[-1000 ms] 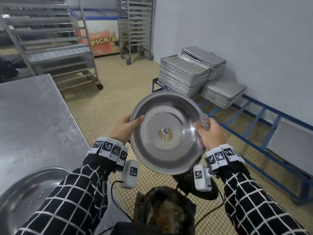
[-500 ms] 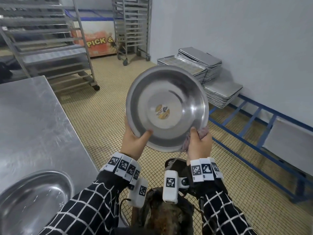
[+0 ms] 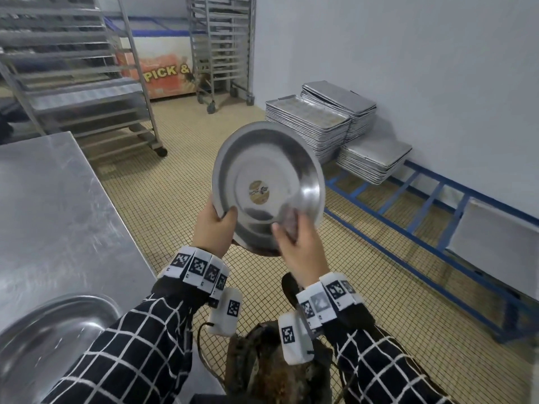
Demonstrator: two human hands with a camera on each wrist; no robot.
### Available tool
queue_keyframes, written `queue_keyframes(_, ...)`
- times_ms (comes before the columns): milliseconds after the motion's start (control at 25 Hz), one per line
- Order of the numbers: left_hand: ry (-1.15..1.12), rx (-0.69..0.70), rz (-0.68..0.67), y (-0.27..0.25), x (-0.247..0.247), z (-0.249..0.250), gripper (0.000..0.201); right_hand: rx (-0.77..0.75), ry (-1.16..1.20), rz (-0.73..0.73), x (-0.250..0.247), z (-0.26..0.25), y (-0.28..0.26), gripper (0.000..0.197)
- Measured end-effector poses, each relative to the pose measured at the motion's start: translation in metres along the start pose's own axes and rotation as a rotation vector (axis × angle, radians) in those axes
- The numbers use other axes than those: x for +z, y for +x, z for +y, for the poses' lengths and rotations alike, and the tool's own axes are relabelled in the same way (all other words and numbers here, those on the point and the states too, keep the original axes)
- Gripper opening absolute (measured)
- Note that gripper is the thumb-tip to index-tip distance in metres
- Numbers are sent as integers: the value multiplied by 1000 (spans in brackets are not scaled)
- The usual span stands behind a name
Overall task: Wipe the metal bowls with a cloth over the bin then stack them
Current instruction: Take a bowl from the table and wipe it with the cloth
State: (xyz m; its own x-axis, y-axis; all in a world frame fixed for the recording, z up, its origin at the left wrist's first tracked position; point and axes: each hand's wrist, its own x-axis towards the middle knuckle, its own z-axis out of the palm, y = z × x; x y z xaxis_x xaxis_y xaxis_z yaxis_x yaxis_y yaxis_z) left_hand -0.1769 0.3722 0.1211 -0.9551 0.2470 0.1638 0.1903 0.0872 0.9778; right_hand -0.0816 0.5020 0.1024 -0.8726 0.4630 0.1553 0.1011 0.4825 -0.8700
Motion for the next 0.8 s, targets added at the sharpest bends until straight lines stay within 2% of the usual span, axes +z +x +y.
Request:
queue_keyframes(80,-40,35,-24,-1,3,6,13,-227,-187,-179,19,-3,-9,48)
queue_keyframes(160,-102,30,-41,0,2,14,13,-391,-382,-222,24,3,-14,55)
queue_keyframes(280,-110,16,-93,4,-8,19,13,-344,-735,-244,4,33,-1,66)
queue_keyframes(360,-94,23,-112,5,-13,18,12,-273,-982,-179,-14,53,17,73)
queue_keyframes(400,-90,25,-119,4,-13,19,12,-214,-1028,-140,-19,57,23,72)
queue_keyframes(440,-86,23,-124,4,-12,19,11,-173,-1033,-113,-20,56,25,73)
queue_keyframes(520,-90,22,-121,4,-9,21,11,-192,-947,-130,-11,45,18,74)
queue_keyframes(640,-110,48,-93,3,-5,29,15,-287,-608,-189,16,12,-13,61)
queue_keyframes(720,-131,64,-75,3,-3,34,18,-332,-489,-98,28,-1,-29,52)
queue_keyframes(800,-172,59,-67,2,-4,37,17,-352,-509,-29,26,2,-30,53)
